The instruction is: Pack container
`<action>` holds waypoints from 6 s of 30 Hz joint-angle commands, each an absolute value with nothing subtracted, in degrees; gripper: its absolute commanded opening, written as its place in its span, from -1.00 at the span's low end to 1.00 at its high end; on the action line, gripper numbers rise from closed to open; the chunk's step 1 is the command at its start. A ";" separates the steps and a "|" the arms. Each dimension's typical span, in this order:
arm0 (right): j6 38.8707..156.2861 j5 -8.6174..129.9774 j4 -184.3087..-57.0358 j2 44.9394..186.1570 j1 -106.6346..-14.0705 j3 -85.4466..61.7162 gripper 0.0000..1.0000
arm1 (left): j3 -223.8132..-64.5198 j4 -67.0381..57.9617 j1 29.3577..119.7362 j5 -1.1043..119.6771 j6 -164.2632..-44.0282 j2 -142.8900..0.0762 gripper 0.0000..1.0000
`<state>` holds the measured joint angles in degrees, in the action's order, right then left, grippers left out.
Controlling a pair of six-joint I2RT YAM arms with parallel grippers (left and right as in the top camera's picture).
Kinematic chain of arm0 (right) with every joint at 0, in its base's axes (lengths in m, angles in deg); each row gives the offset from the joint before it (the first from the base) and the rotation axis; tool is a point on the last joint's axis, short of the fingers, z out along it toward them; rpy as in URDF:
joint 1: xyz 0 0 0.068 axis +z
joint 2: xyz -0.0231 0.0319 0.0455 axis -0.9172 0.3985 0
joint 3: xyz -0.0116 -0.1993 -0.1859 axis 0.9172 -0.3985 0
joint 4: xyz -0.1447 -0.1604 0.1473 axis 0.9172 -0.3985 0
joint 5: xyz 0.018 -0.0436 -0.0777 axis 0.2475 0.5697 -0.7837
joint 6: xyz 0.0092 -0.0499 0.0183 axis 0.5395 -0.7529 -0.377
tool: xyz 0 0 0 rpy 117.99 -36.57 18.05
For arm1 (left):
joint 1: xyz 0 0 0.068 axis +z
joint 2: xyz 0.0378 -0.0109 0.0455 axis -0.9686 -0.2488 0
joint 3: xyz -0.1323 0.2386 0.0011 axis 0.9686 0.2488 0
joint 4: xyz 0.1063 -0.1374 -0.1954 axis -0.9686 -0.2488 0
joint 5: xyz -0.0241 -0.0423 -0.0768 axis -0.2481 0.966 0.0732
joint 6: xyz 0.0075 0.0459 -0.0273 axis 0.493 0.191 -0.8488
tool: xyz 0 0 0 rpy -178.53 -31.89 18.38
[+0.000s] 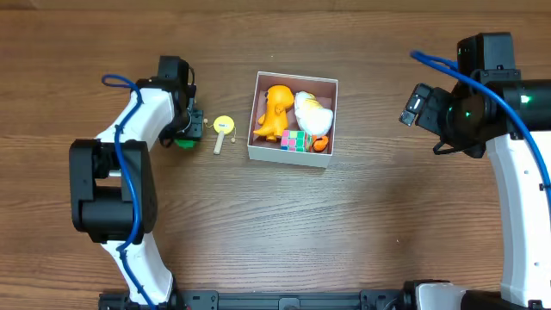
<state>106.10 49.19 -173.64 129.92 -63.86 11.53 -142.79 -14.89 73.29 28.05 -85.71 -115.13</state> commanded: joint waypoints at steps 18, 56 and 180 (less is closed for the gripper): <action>105.69 47.97 -174.60 129.44 -64.12 11.95 1.00 | -173.83 -34.43 44.59 32.71 -96.55 -116.22 -0.10; 104.22 47.97 -176.29 129.44 -64.12 11.95 1.00 | -131.47 -14.10 62.08 31.29 -91.85 -99.85 0.43; 83.66 67.73 -126.69 44.94 -66.22 -76.24 1.00 | -175.33 -67.10 45.25 0.16 -114.23 -52.99 1.00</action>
<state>83.85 67.44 -126.96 45.62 -65.81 -75.26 -175.23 -67.21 45.12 1.37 -113.05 -53.06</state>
